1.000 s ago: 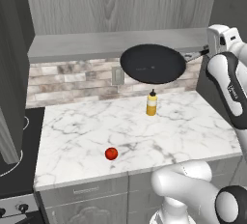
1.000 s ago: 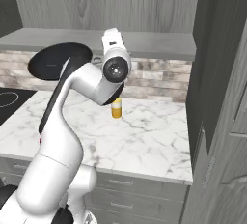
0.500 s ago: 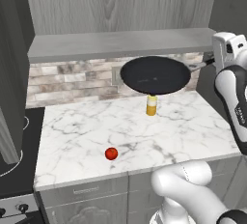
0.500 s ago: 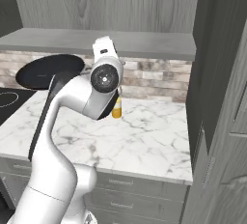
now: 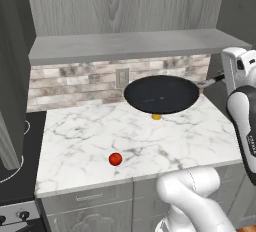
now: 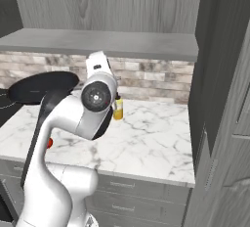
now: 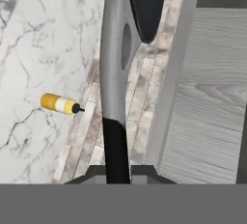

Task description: Pick the pan from the cabinet and place it on the stove. Then turn on the stove burner for the pan.

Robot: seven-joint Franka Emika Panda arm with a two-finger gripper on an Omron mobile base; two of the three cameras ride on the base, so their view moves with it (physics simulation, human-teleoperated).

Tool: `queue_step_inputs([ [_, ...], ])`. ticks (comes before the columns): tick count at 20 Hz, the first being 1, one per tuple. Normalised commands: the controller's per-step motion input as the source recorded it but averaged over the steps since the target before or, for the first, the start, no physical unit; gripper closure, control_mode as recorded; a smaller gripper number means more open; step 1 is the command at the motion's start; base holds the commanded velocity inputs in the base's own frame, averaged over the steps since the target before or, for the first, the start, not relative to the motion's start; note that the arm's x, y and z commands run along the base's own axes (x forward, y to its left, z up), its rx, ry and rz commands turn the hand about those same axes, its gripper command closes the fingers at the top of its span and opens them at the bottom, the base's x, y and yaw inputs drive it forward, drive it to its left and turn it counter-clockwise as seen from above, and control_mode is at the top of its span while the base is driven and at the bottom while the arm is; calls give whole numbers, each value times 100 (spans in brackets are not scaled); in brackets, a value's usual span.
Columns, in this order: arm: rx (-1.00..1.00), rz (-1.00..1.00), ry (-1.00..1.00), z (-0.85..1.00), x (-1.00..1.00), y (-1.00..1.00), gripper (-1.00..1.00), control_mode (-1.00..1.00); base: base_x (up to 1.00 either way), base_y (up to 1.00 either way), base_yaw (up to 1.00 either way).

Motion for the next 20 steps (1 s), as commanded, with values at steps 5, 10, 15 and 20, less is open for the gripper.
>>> queue_step_inputs([
  [5,0,0,0,-37,-38,2,100,-100,0,0,0],
  [10,0,0,0,-29,-36,0,100,-100,0,0,0],
  [15,0,0,0,-19,-33,0,100,-100,0,0,0],
  [20,0,1,0,-2,-7,2,100,-100,0,0,0],
])
